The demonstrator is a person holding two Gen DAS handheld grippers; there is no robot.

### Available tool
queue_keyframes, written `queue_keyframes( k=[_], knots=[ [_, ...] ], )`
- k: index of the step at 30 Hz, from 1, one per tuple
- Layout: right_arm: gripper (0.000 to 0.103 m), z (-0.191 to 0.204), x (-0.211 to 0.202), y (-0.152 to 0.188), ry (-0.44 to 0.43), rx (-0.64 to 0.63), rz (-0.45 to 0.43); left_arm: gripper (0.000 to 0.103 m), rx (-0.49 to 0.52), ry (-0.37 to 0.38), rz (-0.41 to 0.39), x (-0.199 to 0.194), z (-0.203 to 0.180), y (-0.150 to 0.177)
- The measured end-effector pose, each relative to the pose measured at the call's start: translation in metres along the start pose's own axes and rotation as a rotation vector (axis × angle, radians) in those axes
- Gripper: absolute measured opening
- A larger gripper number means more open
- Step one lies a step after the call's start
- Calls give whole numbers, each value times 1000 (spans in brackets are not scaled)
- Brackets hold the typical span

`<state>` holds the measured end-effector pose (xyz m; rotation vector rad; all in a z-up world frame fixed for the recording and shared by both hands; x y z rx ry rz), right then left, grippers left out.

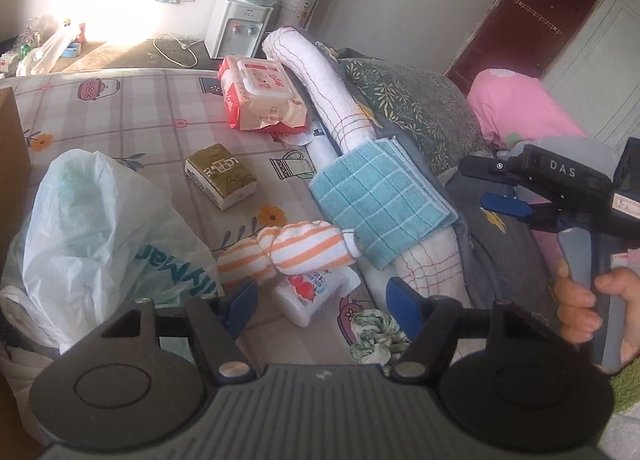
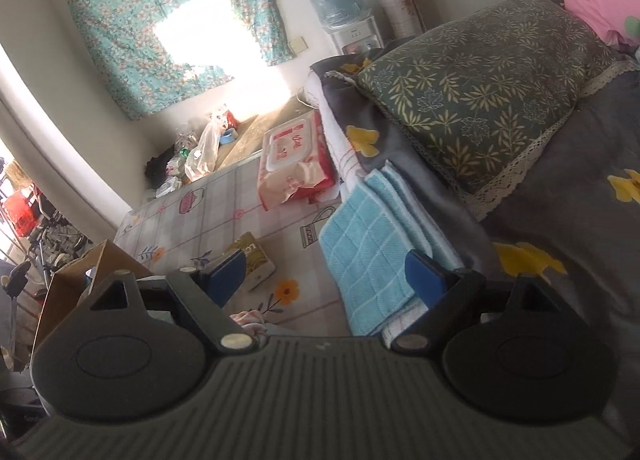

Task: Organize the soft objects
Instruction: 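Withdraw the open right tool from the box toward the bed, then reach the right tool to the light blue folded towel and grasp it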

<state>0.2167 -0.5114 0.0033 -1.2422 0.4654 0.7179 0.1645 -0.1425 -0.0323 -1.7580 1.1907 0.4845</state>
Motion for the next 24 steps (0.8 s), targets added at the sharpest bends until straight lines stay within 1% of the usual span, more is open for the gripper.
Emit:
queue_keyframes(
  k=[3, 6, 7, 10, 12, 17, 19, 22, 24],
  knots=[
    [84, -35, 27, 2, 26, 70, 4, 66, 21, -11, 13, 13, -6, 4],
    [79, -56, 53, 0, 81, 76, 18, 65, 40, -29, 12, 16, -8, 5],
    [78, -59, 62, -1, 84, 75, 26, 65, 49, -36, 12, 15, -7, 6],
    [69, -70, 83, 2, 81, 85, 58, 65, 66, -52, 11, 13, -6, 8],
    [58, -73, 90, 4, 73, 95, 70, 65, 68, -60, 15, 13, -4, 9],
    [56, -67, 100, 7, 90, 26, 93, 65, 40, -44, 23, 13, -1, 12],
    [50, -62, 104, 9, 105, -14, 108, 65, 34, -43, 28, 11, 0, 15],
    [36, -53, 96, 9, 139, -88, 92, 65, 32, -45, 27, 5, 3, 19],
    [20, -47, 87, 7, 158, -121, 73, 65, 34, -48, 24, 0, 6, 21]
  ],
)
Point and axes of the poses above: each gripper's, at about its wrist camera, not at the fingertips, and x roughly the way its jaws point, z to its left, y to its underside, the point moved 6 cm from there along x, roughly the way its jaws point, and after that the axes turned 12 degrees about -x, right-handed, at the moved point
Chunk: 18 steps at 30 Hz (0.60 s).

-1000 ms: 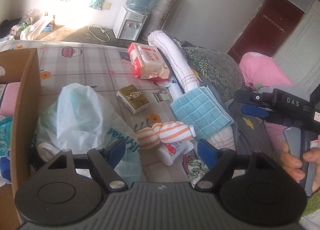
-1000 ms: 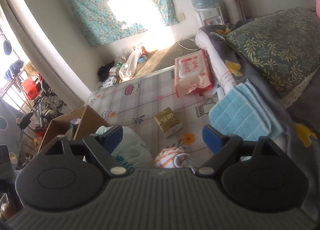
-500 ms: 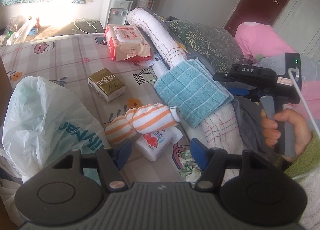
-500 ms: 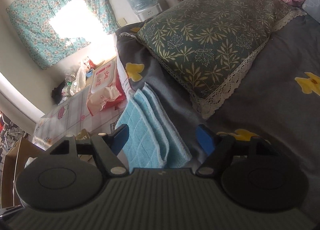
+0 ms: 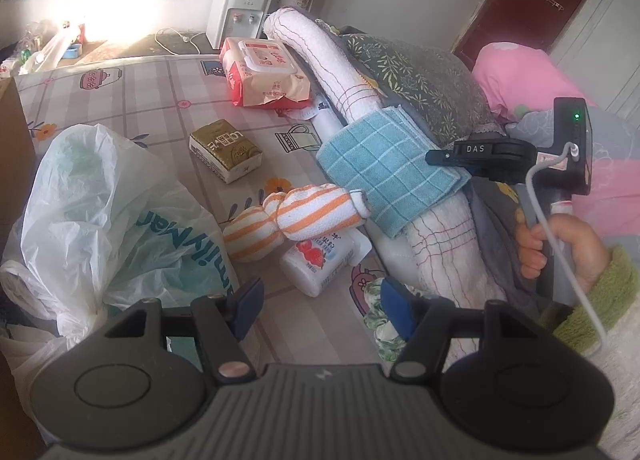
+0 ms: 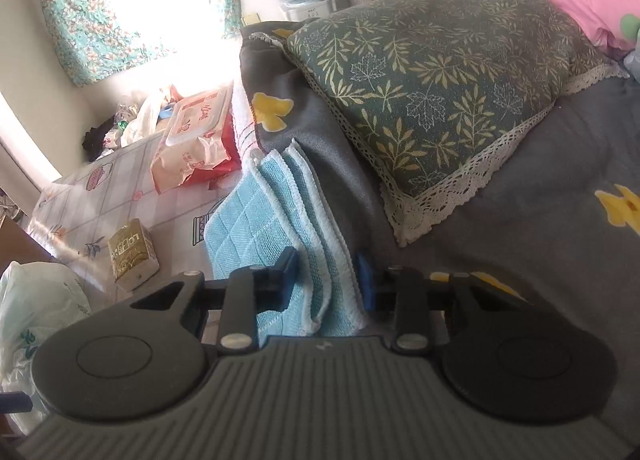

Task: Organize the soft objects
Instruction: 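Reach the right tool to the light blue folded towel and grasp it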

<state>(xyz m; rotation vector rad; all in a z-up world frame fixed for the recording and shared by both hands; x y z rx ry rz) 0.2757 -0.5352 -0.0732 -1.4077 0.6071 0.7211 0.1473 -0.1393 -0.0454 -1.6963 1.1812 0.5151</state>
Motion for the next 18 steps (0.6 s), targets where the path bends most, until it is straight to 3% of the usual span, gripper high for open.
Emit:
queue_keyframes(
  k=[2, 13, 16, 18],
  knots=[
    [8, 4, -11, -3, -5, -10, -20, 66, -11, 3, -7, -5, 3, 1],
    [4, 37, -57, -13, -20, -64, -76, 66, -54, 35, -22, -30, 19, 14],
    [9, 36, -53, -11, -1, -23, -61, 67, -55, 38, -23, -35, 23, 17],
    [31, 27, -50, -8, 20, 49, -51, 67, -51, 38, -20, -37, 25, 19]
  ],
)
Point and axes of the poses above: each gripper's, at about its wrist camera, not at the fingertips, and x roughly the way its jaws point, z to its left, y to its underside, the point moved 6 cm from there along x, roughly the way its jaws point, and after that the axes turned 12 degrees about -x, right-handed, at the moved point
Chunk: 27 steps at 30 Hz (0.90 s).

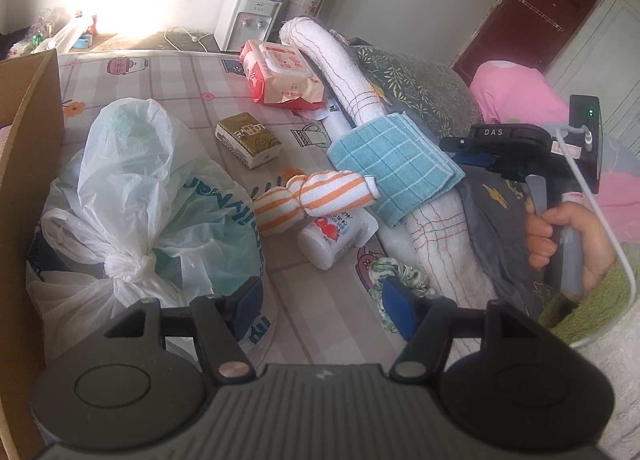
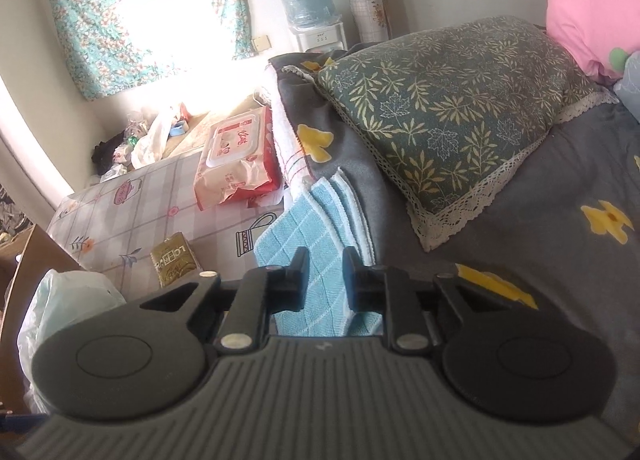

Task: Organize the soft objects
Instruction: 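Reach the right tool to the light blue folded towel and grasp it, then lift the light blue towel off the bed with the right tool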

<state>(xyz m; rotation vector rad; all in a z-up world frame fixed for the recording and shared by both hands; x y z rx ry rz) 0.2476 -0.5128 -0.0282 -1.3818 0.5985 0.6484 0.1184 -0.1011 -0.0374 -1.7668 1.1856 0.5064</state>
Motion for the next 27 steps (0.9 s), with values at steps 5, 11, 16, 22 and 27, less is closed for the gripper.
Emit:
queue_keyframes(
  k=[5, 11, 16, 22, 27],
  knots=[
    [53, -25, -7, 22, 2, 200, -7, 70, 1, 0, -4, -4, 7, 1],
    [58, -29, 7, 39, 15, 189, 44, 70, -4, 6, 12, 0, 10, 1],
    [50, -29, 28, 28, 16, 200, 24, 70, 4, 6, 12, -3, 13, 9],
    [11, -17, 20, 20, 16, 145, -1, 70, -4, 4, 5, -10, 20, 12],
    [4, -8, -4, 14, -25, 139, -42, 70, -14, 10, -4, -18, 25, 16]
  ],
)
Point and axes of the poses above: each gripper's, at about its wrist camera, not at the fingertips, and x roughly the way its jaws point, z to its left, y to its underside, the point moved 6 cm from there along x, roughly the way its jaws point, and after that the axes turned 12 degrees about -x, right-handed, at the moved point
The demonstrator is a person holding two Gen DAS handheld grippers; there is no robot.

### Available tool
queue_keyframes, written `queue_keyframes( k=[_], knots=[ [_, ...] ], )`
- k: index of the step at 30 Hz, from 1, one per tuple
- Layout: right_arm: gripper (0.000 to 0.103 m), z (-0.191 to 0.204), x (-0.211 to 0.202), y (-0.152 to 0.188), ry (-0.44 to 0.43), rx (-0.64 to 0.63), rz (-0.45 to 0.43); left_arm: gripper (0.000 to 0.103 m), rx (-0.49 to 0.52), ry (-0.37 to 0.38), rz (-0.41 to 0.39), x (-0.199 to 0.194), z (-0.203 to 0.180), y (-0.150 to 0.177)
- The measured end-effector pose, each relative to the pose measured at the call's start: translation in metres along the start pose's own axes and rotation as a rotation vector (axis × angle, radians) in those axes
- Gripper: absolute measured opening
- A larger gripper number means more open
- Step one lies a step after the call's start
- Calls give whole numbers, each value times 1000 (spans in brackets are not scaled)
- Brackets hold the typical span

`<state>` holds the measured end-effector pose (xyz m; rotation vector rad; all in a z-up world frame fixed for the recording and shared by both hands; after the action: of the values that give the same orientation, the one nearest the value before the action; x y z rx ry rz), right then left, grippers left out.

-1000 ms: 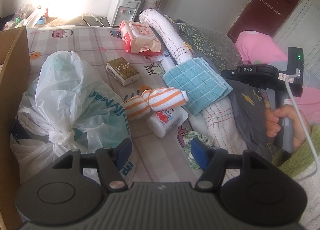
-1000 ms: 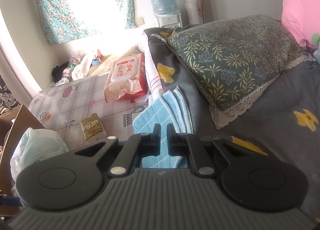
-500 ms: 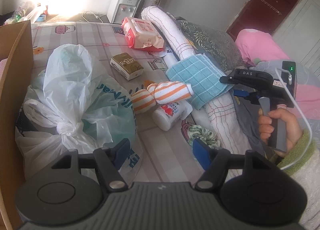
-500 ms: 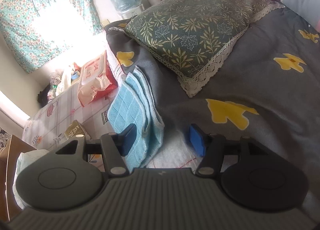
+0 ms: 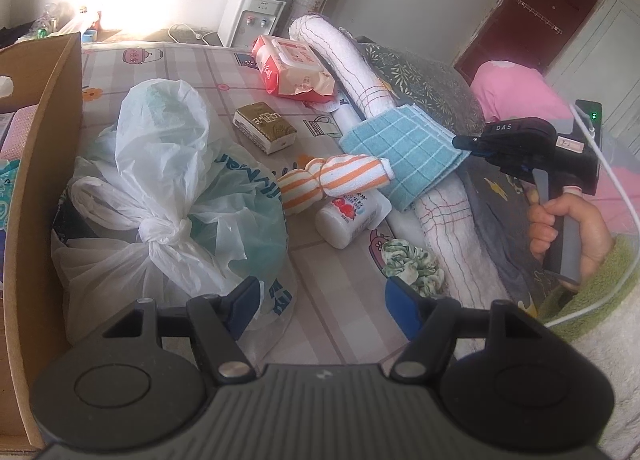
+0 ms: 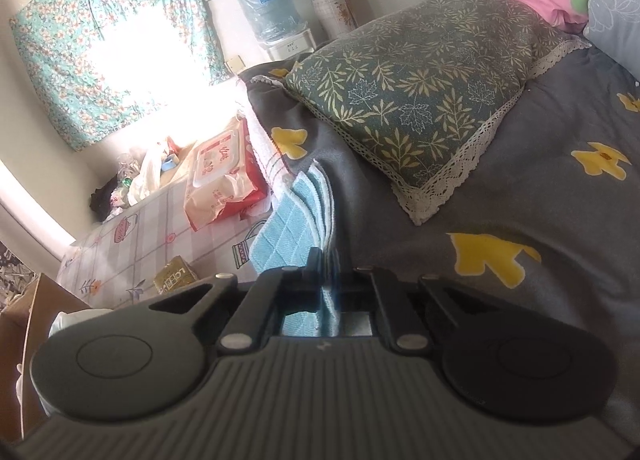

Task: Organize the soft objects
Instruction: 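Lift the light blue towel off the bed with the right tool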

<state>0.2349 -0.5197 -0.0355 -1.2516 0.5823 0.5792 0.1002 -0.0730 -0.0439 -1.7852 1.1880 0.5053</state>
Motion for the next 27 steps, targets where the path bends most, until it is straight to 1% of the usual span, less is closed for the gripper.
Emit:
queue_keyframes(
  k=[3, 7, 10, 15, 17, 20, 24, 27],
  knots=[
    [3, 16, -17, -7, -13, -45, -28, 70, -11, 4, -7, -5, 3, 3],
    [3, 36, -33, -13, -63, -50, -41, 70, -18, 5, -20, -13, 7, 6],
    [3, 53, -46, -13, -129, -30, -49, 70, -16, 3, -38, -23, 10, 8],
    [3, 86, -82, -5, -268, 5, -79, 70, -13, -1, -75, -41, 16, 10],
    [3, 99, -98, 1, -333, 20, -91, 70, -12, -1, -81, -44, 16, 11],
    [3, 113, -118, 12, -362, -3, -110, 70, -10, 4, -77, -45, 16, 16],
    [3, 122, -123, 47, -386, -13, -61, 70, -3, 3, -58, -42, 18, 26],
    [3, 118, -124, 80, -397, 28, -30, 70, -3, -4, -39, -38, 21, 32]
  ],
)
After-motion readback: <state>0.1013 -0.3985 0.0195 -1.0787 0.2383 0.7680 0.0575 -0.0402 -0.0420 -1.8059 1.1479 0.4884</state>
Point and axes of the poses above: each gripper's, at about its wrist camera, not at the fingertips, and x roughly the way its jaws point, z to its left, y to its underside, the point moved 6 cm from there along x, roughly the way its jaws point, and after that the axes turned 12 degrees about -x, right-handed, at the moved point
